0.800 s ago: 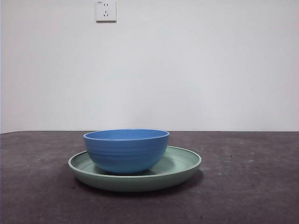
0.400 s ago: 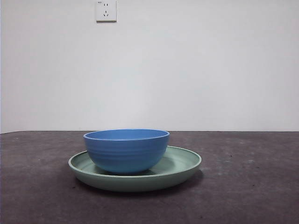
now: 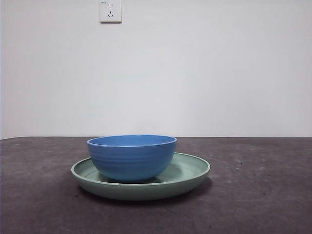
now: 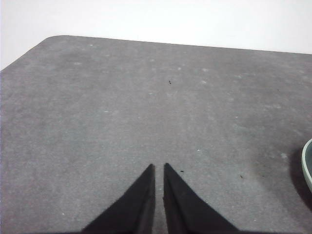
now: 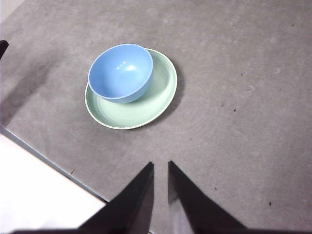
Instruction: Pick up the blue bowl, put it on the green plate, put it on desk
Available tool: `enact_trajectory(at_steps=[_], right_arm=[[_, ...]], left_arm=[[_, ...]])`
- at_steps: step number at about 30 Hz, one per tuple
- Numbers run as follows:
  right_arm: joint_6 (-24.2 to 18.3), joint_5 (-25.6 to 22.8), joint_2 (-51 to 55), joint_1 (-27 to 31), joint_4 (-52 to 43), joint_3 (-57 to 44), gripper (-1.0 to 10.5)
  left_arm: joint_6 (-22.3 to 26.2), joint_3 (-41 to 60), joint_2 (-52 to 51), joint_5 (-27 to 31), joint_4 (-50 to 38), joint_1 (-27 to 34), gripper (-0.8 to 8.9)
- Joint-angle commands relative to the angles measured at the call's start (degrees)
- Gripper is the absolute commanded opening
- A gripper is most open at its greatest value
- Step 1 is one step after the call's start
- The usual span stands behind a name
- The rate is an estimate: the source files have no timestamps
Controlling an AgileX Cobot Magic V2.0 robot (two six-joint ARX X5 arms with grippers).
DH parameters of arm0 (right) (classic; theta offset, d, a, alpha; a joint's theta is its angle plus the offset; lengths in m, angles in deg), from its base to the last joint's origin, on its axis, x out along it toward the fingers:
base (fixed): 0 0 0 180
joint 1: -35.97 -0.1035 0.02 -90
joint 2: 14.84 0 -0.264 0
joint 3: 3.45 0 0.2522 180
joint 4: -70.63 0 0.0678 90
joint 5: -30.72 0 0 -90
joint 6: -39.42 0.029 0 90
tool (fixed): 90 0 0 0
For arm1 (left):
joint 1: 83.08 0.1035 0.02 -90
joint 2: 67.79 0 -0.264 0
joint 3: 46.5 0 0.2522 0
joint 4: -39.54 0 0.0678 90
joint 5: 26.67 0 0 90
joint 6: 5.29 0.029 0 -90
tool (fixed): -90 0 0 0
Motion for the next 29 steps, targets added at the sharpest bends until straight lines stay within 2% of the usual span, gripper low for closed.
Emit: enact_trajectory(at_steps=[1, 4, 7, 11, 15, 20, 25, 29], right_arm=[[-0.5, 0.4, -0.1, 2.3, -1.0, 0.3, 0.4], [-0.4, 4.4, 1.3, 9.0, -5.6, -3.6, 0.4], [-1.3, 9.6, 5.5, 17.3, -19.7, -13.3, 0.4], [-0.6, 9.9, 12.7, 25.4, -44.7, -31.1, 0.4], [-0.5, 9.1, 19.8, 28.6, -58.1, -45.8, 0.4], [-0.7, 5.4, 26.7, 28.9, -64.2, -56.2, 0.4], [-3.6, -3.7, 31.5, 28.9, -63.9, -59.9, 0.4], [-5.7, -7.4, 33.9, 28.6, -61.1, -60.3, 0.4]], left_arm=[[0.2, 1.2, -0.1, 0.3, 0.4, 0.0, 0.28], [0.2, 1.2, -0.1, 0.3, 0.4, 0.0, 0.28], [0.2, 1.2, -0.1, 0.3, 0.4, 0.0, 0.28], [0.2, 1.2, -0.1, 0.3, 0.4, 0.0, 0.28], [0.2, 1.2, -0.1, 0.3, 0.4, 0.0, 0.28], [0.2, 1.2, -0.1, 0.3, 0.4, 0.0, 0.28], [0.2, 1.2, -0.1, 0.3, 0.4, 0.0, 0.28], [0.2, 1.2, -0.1, 0.3, 0.4, 0.0, 0.28]])
